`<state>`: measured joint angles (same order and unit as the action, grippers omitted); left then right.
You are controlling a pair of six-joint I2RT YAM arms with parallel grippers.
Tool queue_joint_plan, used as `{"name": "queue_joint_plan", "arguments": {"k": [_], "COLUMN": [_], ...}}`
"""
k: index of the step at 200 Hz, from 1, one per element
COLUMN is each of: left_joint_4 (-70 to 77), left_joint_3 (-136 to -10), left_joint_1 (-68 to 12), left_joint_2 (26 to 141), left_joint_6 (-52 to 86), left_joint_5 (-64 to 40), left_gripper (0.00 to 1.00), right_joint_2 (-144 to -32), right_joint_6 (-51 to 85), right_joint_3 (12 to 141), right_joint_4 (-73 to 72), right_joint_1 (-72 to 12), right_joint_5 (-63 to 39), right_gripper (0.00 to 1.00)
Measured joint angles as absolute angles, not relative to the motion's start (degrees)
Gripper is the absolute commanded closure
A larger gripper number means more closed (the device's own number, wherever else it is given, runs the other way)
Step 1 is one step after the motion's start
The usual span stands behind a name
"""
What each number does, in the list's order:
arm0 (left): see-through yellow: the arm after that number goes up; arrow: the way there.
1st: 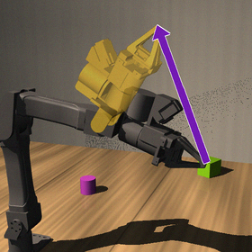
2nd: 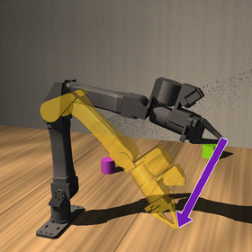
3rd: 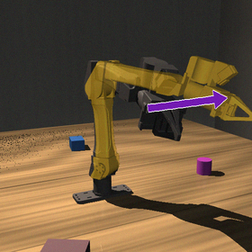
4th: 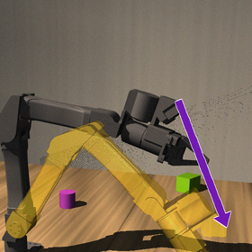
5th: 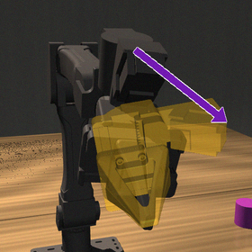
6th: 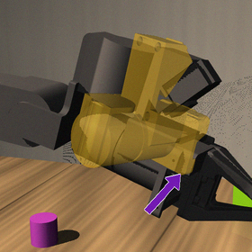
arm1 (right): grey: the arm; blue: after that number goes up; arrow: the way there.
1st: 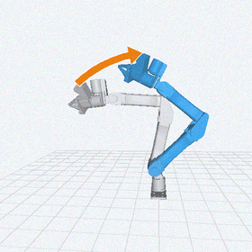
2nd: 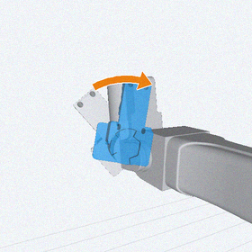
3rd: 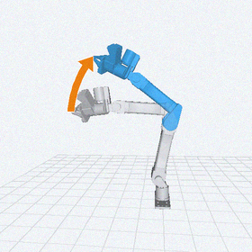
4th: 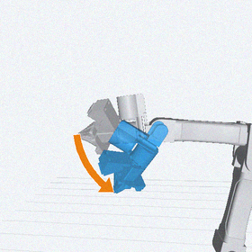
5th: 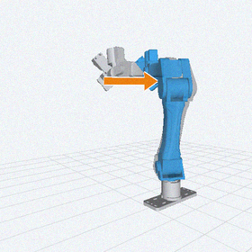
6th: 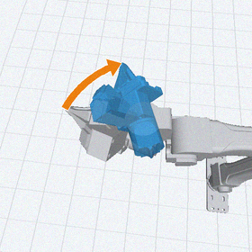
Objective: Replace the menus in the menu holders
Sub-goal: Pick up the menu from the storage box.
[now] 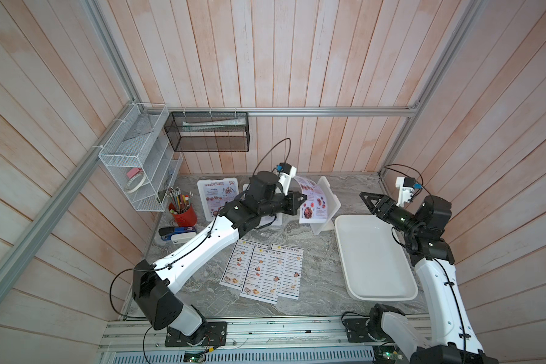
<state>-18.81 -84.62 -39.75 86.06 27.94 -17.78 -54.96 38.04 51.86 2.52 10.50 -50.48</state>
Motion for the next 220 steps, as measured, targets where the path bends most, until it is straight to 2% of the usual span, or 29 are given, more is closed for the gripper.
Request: {"name": "queue_joint_plan", "arguments": {"k": [29, 67, 164, 220], "left_joint_4": [-20.82, -22.15, -22.59, -21.02], "left_joint_3": [-82.21, -82.15, -82.11, -79.9], "left_joint_1": [-33.8, -31.99, -32.18, -32.64], "left_joint_2": [82.72, 82.46, 82.37, 81.41], "left_joint_6": [26.41, 24.75, 22.9, 23.44], "left_joint_5": [-19.49, -21.8, -27.62, -29.41], "left_gripper": [0.97, 0.97, 0.97, 0.97], "right_joint_2": [-57.93, -64.97, -76.31, -79.88], "right_joint_6": [39.33, 38.24, 36.42, 41.56], "right_joint_3": [50.11, 49.52, 48.99, 47.48], "right_joint_4": [-4.75, -9.37, -16.27, -26.65], "right_joint_1": [1.19, -8.49, -14.66, -15.62], "right_joint_5": [-56.47, -59.66, -63.31, -65.95], "right_gripper": [0.33, 0.32, 0.32, 0.32]}}
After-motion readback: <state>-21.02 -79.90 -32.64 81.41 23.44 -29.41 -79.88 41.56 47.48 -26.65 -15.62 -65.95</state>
